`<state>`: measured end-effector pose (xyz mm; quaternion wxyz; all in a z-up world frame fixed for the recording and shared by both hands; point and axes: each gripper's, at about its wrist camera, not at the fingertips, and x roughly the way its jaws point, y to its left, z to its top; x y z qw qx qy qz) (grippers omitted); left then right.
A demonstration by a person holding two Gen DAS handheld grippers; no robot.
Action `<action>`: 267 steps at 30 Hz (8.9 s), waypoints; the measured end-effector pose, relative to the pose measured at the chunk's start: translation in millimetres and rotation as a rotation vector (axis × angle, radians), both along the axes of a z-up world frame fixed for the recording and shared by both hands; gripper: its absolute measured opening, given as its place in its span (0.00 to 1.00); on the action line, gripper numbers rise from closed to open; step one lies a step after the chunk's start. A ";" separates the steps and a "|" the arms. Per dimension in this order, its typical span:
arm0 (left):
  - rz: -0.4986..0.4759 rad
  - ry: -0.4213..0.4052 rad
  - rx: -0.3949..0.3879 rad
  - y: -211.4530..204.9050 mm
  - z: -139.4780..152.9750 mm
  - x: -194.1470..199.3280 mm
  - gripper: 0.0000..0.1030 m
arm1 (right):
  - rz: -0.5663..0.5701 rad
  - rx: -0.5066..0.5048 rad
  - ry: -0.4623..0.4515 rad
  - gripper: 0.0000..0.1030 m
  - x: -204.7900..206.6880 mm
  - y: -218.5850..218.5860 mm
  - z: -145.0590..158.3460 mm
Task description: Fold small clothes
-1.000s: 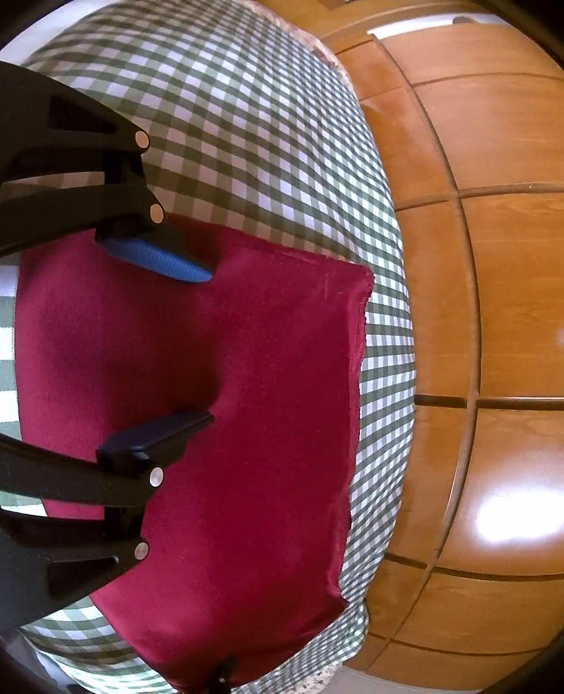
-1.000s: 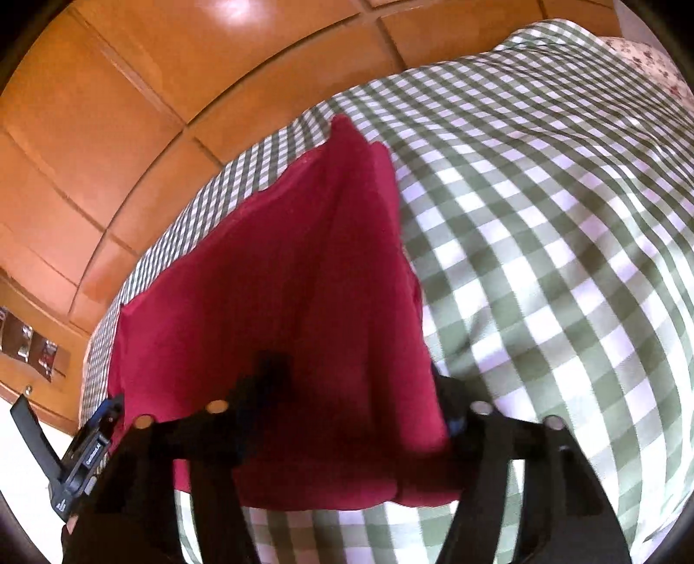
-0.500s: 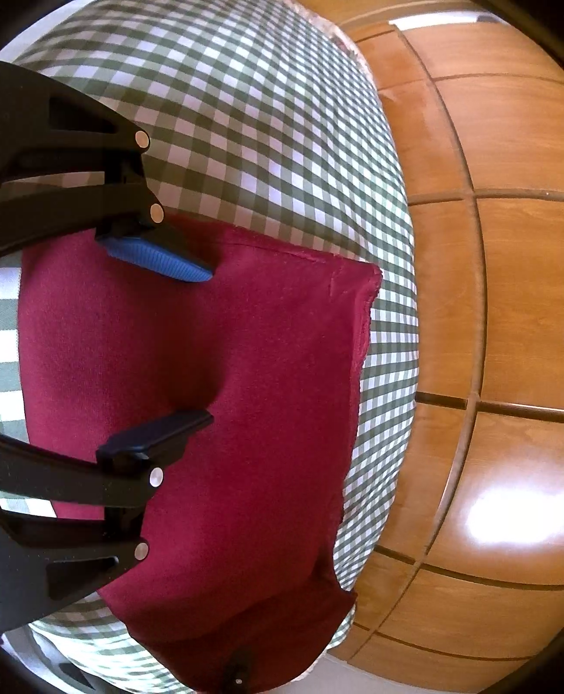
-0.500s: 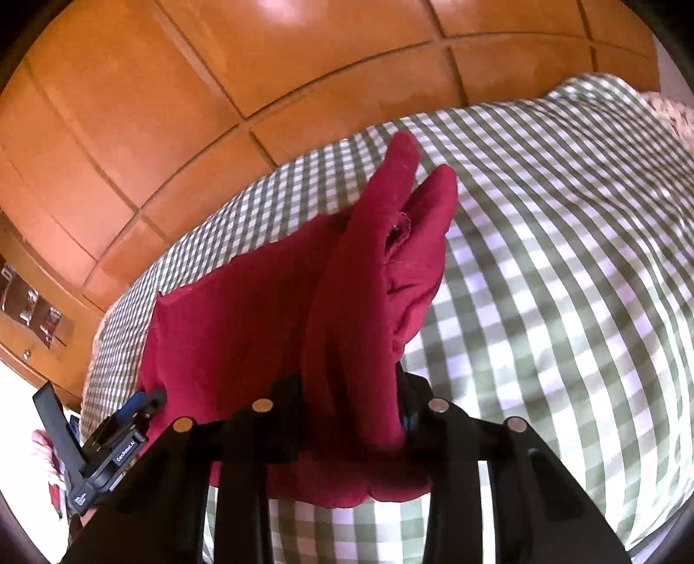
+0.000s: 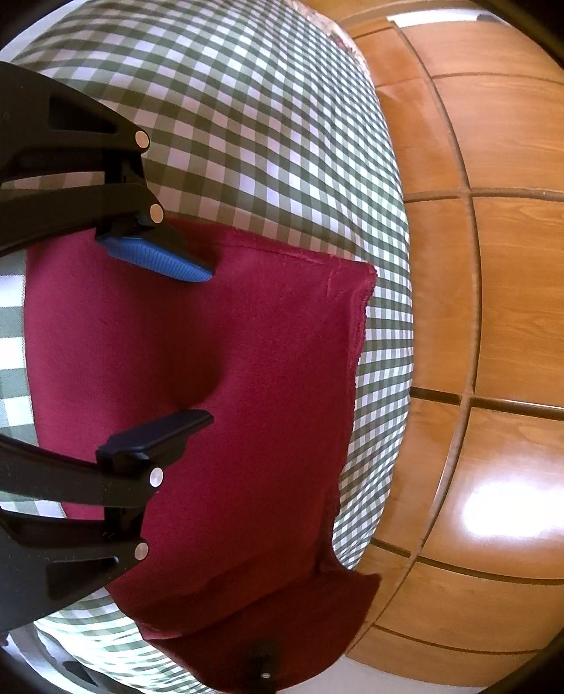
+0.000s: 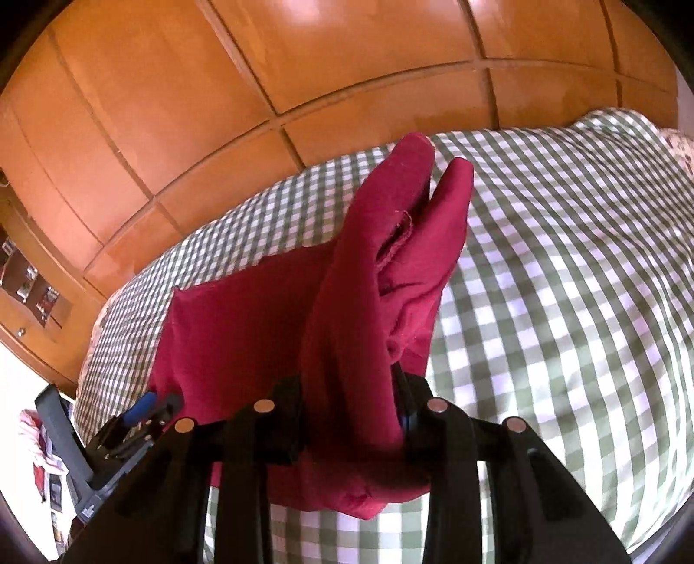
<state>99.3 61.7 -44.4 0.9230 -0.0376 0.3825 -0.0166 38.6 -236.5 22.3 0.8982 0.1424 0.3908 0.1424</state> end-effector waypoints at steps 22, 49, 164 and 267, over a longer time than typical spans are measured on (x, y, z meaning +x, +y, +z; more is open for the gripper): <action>-0.006 -0.009 -0.068 13.7 8.9 -8.4 0.58 | 0.120 -0.053 -0.060 0.27 2.5 71.4 24.5; -0.048 0.114 -0.546 95.0 34.4 38.9 0.75 | 0.456 0.044 -0.112 0.48 -63.5 123.8 -5.0; -0.106 0.088 -0.275 90.6 1.2 9.7 0.84 | 0.387 0.245 0.187 0.86 81.5 93.8 -78.7; -0.417 -0.025 -0.018 -239.1 31.4 25.5 0.71 | -0.474 -0.162 -0.067 0.73 -57.7 -118.7 -20.6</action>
